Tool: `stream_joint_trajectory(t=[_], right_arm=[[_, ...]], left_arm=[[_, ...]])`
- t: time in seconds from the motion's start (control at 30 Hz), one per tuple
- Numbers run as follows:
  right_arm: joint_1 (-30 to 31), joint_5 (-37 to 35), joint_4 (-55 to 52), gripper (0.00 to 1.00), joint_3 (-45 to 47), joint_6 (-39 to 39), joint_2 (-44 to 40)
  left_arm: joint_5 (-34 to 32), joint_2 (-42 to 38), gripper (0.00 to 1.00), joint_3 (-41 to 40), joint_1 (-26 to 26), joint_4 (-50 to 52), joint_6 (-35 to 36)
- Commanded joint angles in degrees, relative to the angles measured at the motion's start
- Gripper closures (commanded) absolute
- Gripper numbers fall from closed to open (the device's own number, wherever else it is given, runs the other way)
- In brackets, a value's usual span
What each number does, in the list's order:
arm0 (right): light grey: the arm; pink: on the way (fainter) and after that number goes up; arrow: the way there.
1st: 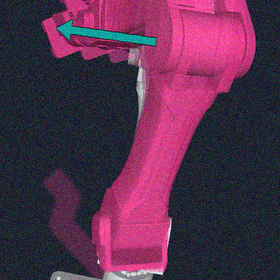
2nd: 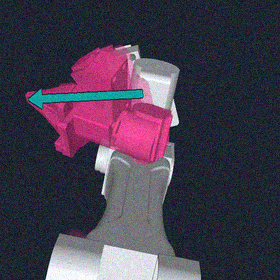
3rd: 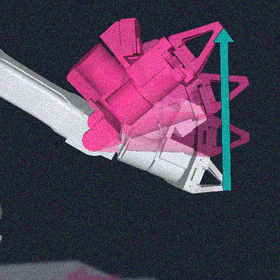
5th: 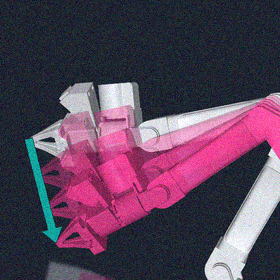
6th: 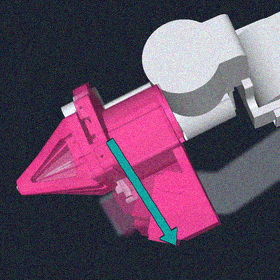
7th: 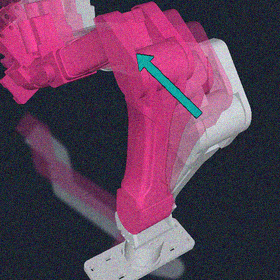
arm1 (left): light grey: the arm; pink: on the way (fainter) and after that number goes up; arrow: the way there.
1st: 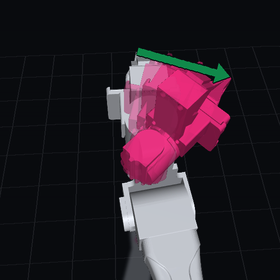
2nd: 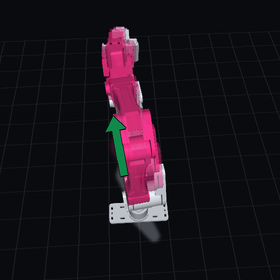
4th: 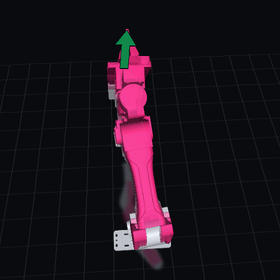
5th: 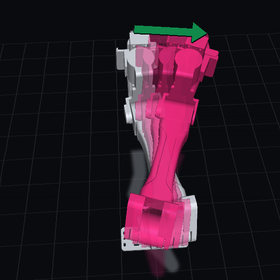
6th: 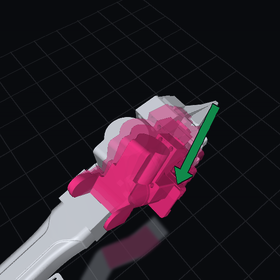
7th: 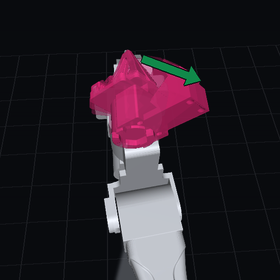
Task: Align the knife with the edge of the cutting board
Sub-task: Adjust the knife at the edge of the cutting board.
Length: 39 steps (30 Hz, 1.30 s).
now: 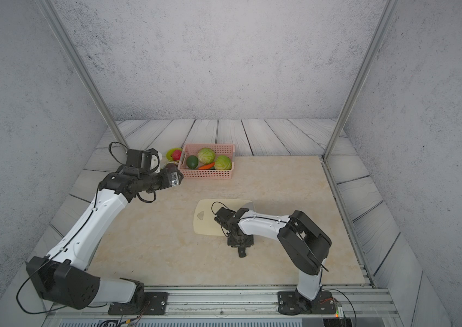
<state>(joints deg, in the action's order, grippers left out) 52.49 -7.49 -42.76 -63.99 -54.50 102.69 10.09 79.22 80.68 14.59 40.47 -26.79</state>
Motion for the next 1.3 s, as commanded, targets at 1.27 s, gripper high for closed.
stream_joint_trajectory(t=[1.27], right_arm=[[0.8, -2.4, -1.7, 0.48, 0.7, -0.3, -1.0]], left_arm=[[-0.6, 0.5, 0.02, -0.4, -0.3, 0.2, 0.6]])
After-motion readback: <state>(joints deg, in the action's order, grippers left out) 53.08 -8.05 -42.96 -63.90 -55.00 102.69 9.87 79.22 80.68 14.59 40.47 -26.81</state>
